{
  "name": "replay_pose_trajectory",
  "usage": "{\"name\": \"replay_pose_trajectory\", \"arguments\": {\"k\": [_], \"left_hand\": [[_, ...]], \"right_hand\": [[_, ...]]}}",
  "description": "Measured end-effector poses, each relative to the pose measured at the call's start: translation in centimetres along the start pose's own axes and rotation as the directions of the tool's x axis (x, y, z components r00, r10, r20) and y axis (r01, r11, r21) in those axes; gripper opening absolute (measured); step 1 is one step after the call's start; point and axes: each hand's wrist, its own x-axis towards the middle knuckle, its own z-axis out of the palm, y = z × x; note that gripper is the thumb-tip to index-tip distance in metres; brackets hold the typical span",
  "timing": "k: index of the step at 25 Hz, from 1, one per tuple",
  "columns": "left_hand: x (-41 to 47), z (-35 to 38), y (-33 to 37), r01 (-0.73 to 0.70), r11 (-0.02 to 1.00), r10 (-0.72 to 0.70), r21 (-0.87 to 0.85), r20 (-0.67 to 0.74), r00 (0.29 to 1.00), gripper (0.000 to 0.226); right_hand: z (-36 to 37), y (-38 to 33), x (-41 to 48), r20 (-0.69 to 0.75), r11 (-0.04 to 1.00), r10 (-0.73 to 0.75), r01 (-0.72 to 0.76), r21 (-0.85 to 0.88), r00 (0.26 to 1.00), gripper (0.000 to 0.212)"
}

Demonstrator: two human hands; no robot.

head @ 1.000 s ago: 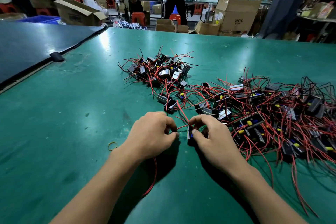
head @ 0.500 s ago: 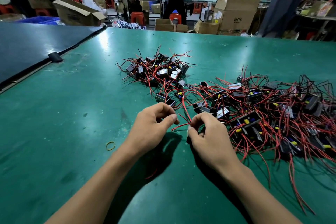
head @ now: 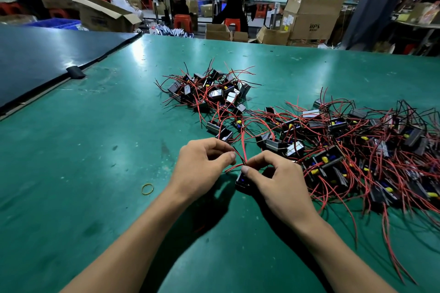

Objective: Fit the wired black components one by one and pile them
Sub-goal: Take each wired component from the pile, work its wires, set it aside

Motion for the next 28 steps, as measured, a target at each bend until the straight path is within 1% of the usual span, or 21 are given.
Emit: {"name": "replay_pose_trajectory", "arguments": {"k": [5,8,11,15,17,18,20,23,25,28], "left_hand": [[0.11,-0.25,0.17,0.074,0.989,-0.064,-0.131,0.078,0.995,0.009],[0.10,-0.30,0.21,0.091,0.976,-0.076,-0.196,0.081,0.994,0.008],[-0.01,-0.15,0.25,0.070,0.973,-0.057,-0.222,0.064,0.996,0.004],[-0.03,-0.10,0.33,0.056,0.969,-0.047,-0.242,0.041,0.998,0.001],[-0.07,-0.19,0.44,0.055,0.963,-0.042,-0.265,0.055,0.998,0.002],[-0.08,-0.24,0.50,0.055,0.961,-0.041,-0.270,0.056,0.998,0.003],[-0.08,-0.29,0.58,0.057,0.962,-0.045,-0.267,0.050,0.998,0.004],[-0.01,-0.29,0.63,0.092,0.956,-0.079,-0.277,0.059,0.995,0.003],[0.08,-0.43,0.57,0.129,0.949,-0.113,-0.288,0.069,0.991,0.004],[0.20,-0.59,0.51,0.150,0.948,-0.135,-0.280,0.073,0.988,0.005]], "right_hand": [[-0.02,0.11,0.10,-0.005,1.000,0.011,-0.011,-0.010,1.000,0.013],[-0.03,0.10,0.10,-0.022,1.000,0.012,-0.012,-0.017,1.000,0.014],[0.00,0.05,0.08,-0.028,1.000,0.010,-0.010,-0.020,1.000,0.012],[0.07,-0.32,-0.09,0.050,0.998,0.011,-0.014,0.061,0.999,0.005],[-0.01,-0.43,0.02,0.073,0.998,-0.010,0.006,0.059,0.997,0.010],[-0.07,-0.49,0.13,0.084,0.997,-0.001,-0.005,0.072,0.996,0.009],[-0.18,-0.59,0.31,0.135,0.986,0.052,-0.073,0.151,0.989,0.008],[-0.16,-0.66,0.25,0.188,0.927,0.136,-0.192,0.323,0.973,0.010],[-0.11,-0.68,0.24,0.174,0.888,0.168,-0.225,0.400,0.970,0.009],[0.17,-0.42,0.41,0.128,0.856,0.219,-0.253,0.451,0.967,0.009]]}}
